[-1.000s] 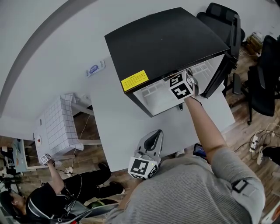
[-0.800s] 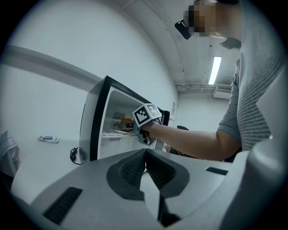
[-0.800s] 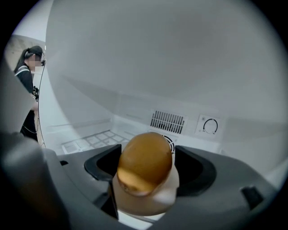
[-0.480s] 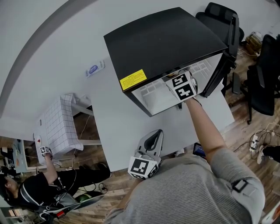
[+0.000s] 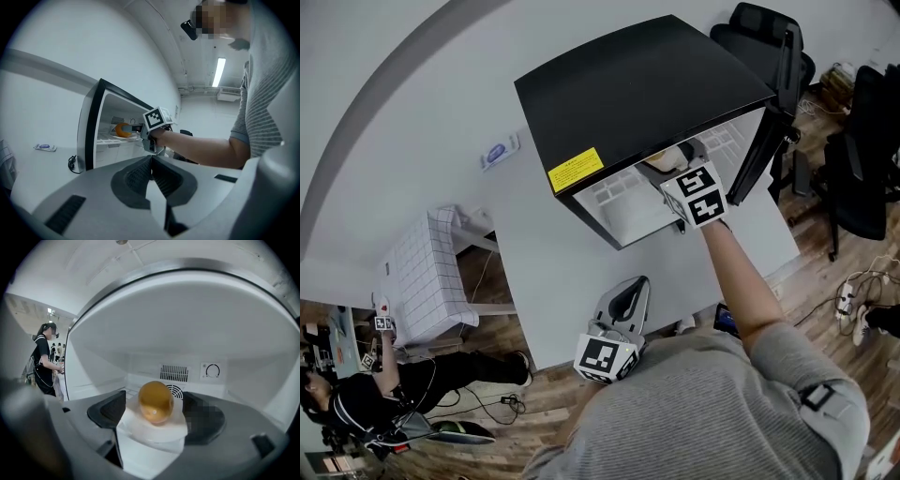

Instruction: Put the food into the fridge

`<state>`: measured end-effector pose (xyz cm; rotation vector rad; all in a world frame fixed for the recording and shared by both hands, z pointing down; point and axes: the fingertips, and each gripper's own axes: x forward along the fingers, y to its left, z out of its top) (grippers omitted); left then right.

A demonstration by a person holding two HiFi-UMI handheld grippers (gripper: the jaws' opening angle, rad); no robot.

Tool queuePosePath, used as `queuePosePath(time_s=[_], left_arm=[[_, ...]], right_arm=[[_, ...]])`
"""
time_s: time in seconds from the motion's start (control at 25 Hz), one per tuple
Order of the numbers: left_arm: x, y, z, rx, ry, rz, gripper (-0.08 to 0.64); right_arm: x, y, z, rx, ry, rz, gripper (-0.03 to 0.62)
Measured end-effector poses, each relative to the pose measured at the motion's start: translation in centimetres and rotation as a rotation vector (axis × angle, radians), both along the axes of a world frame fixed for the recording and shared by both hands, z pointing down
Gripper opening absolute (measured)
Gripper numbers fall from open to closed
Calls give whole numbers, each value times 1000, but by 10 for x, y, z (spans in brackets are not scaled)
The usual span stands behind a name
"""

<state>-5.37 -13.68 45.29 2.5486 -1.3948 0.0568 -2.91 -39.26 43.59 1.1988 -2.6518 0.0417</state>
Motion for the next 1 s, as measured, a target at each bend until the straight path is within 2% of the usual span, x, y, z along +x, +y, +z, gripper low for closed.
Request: queuePosePath(time_s=[0.44, 0.72, 0.76, 0.8, 0.84, 1.0], left_arm=[[14, 2, 0, 5, -3, 35, 11], [20, 3, 0, 4, -5, 44, 11], [21, 3, 0, 4, -6, 45, 11], [21, 3, 0, 4, -7, 46, 11], [21, 3, 0, 4, -8, 46, 11], [23, 3, 0, 6, -10, 45, 11]], right_arm=[[20, 22, 1, -11, -67, 9, 364], [29, 27, 1, 1, -37, 8, 351], [32, 27, -1, 15, -34, 14, 284], [35, 28, -3, 30, -35, 25, 120], [38, 28, -5, 40, -37, 34, 22], [41, 29, -3, 37, -27, 32, 12]])
